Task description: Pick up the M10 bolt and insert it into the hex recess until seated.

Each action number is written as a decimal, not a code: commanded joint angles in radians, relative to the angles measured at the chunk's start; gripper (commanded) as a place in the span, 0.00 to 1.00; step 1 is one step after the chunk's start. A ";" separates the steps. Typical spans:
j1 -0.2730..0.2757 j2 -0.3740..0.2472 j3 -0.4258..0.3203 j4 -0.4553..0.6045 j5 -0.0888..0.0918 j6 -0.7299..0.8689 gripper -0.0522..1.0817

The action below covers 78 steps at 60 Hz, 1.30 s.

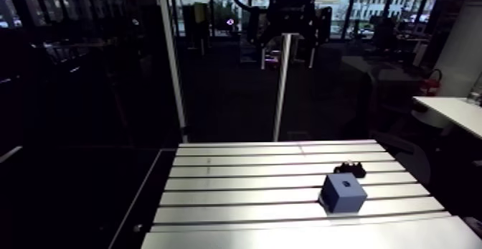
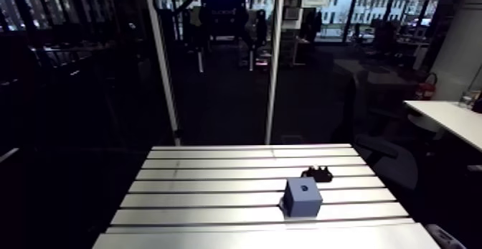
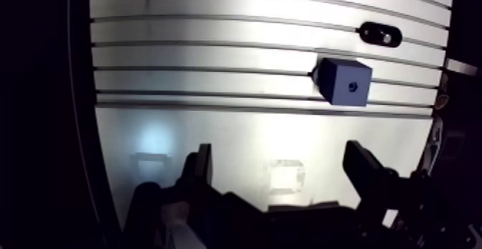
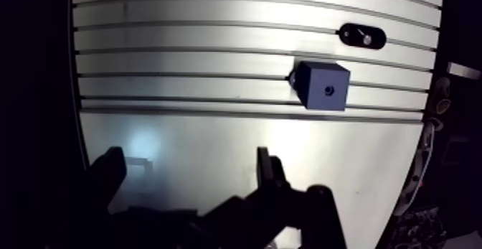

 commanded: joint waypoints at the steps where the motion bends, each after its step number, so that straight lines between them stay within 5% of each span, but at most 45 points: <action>1: 0.000 0.004 -0.002 -0.001 0.000 -0.002 0.05; 24: -0.037 0.013 0.007 -0.071 -0.006 -0.026 0.05; 37: -0.176 0.020 0.057 -0.184 0.000 -0.137 0.05; 78: -0.323 0.047 0.180 -0.438 0.000 -0.216 0.05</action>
